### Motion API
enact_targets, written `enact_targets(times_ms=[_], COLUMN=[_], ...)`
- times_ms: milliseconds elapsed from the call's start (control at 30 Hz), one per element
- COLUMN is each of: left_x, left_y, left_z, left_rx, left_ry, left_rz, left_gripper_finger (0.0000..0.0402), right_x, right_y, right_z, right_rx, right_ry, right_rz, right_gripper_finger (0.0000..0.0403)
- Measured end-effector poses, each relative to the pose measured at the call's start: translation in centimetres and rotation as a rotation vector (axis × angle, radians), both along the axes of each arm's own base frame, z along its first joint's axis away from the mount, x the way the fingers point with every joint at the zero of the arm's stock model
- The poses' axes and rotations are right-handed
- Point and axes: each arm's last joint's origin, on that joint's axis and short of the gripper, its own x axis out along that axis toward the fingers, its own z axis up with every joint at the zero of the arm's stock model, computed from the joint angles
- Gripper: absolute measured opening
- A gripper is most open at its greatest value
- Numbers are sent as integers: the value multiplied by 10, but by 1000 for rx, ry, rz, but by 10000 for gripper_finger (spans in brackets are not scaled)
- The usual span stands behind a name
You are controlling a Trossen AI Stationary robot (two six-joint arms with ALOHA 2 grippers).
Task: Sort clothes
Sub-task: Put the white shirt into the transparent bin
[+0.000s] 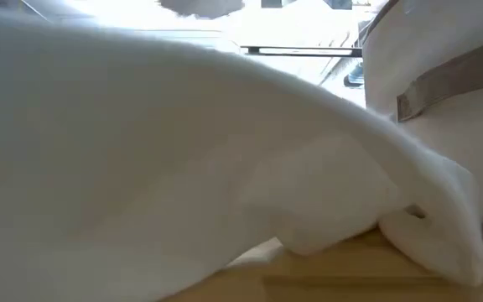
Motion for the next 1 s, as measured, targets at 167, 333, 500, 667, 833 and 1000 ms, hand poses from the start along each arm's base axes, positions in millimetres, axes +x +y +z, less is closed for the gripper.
enact_targets(times_ms=[167, 333, 500, 667, 833, 1000], left_x=[0, 42, 101, 128, 107, 85], left_y=[0, -2, -5, 7, 30, 47], left_z=[-20, -69, -131, -156, -124, -104], left_rx=[-81, -219, -292, -249, -101, 18], left_ry=[126, 323, 403, 293, 133, 166], left_rz=[-59, -176, -294, -328, -169, 90], left_gripper_finger=[9, 8, 8, 8, 8, 8], right_x=[3, 6, 8, 8, 9, 9], right_y=[-2, -7, -12, -12, -11, -11], right_z=[1, 1, 1, 1, 1, 1], right_rx=[13, 12, 9, 20, 29, 29], right_ry=[-20, -20, -18, -15, -18, -18], right_rz=[-20, -50, -73, -75, -72, -72], right_gripper_finger=[236, 236, 236, 236, 236, 236])
